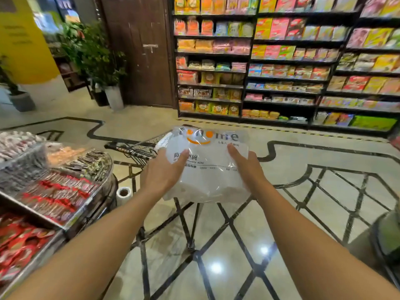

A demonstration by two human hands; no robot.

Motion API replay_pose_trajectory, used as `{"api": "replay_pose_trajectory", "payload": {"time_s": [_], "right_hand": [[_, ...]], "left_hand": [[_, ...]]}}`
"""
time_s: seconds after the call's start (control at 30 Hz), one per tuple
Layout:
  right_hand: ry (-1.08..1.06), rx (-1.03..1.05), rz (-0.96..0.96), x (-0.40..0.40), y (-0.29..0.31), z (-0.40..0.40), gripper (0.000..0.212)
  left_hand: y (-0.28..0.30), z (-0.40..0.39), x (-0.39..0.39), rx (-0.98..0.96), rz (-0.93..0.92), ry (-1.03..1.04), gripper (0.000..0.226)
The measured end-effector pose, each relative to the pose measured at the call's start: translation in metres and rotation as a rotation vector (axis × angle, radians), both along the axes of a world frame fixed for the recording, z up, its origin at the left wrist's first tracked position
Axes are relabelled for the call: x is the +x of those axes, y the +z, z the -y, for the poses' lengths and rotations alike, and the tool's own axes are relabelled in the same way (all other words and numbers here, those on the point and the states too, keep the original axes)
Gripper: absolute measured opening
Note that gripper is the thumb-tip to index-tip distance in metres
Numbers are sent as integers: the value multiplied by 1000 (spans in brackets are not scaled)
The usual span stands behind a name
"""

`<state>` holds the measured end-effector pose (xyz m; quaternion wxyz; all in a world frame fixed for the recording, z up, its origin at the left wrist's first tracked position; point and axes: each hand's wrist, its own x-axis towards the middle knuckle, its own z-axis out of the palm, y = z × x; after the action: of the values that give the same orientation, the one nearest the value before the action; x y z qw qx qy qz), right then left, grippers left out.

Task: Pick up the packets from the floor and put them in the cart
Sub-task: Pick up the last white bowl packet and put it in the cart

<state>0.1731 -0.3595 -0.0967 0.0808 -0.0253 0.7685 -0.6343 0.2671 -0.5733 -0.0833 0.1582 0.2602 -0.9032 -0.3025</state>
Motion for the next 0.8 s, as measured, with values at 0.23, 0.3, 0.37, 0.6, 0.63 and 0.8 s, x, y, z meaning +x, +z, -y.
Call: {"api": "replay_pose_trajectory", "payload": {"time_s": [0.23,0.3,0.37,0.6,0.63,0.8], "right_hand": [[-5,-16,24,-168,-20,11,100],[14,-16,30,-222,-29,19,90],[60,5,24,-273,-35,28,84],[196,41,44,-415,-33,71,83],[210,47,45,-430,-34,79,84],[304,88,15,-503,-51,126,97]], "left_hand": [[-16,8,-163,-38,42,13,91],[-23,12,-209,-46,45,33,89],[-28,16,-252,-54,50,60,85],[-40,44,-368,-6,48,197,76],[-42,50,-381,13,43,213,76],[-69,87,-434,115,-15,293,77]]}}
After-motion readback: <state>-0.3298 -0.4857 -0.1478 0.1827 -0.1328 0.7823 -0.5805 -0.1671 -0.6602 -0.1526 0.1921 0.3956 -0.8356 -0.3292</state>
